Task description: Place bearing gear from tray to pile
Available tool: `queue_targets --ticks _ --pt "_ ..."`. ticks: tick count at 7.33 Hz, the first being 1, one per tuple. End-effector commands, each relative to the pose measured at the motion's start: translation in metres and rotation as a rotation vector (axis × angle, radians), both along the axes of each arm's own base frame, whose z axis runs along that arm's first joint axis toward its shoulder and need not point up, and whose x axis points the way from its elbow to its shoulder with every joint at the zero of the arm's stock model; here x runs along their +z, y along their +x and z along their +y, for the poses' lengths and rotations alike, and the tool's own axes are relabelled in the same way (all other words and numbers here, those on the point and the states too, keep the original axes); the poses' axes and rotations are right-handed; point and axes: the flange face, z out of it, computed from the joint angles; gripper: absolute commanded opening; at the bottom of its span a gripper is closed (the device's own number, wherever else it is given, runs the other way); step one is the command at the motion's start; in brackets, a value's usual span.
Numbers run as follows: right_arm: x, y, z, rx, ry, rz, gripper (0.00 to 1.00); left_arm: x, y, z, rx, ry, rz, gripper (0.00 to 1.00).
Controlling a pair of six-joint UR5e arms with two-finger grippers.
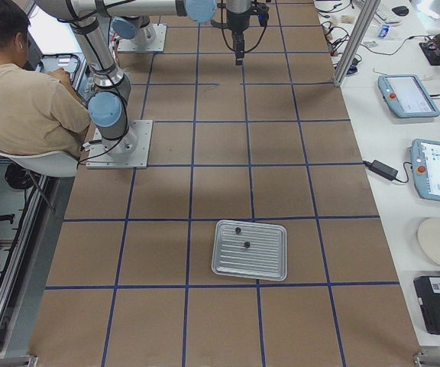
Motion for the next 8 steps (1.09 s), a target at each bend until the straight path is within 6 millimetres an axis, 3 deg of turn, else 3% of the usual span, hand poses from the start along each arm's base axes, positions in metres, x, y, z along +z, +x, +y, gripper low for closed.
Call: queue_targets --ticks 1,6,7,8 --pt "0.008 -0.002 -0.001 -0.042 -0.015 -0.007 1.00 0.001 0.000 0.000 0.002 -0.002 0.002 1.00" --pt "-0.003 -0.002 0.003 -0.096 0.029 -0.008 1.00 0.002 0.000 0.001 0.001 -0.004 0.002 1.00" --pt "-0.003 -0.015 -0.003 -0.046 0.016 0.003 1.00 0.002 0.001 0.000 0.001 -0.004 0.001 1.00" --pt "-0.007 -0.057 -0.014 0.001 0.026 0.007 1.00 0.004 0.002 0.002 0.003 -0.006 -0.003 1.00"
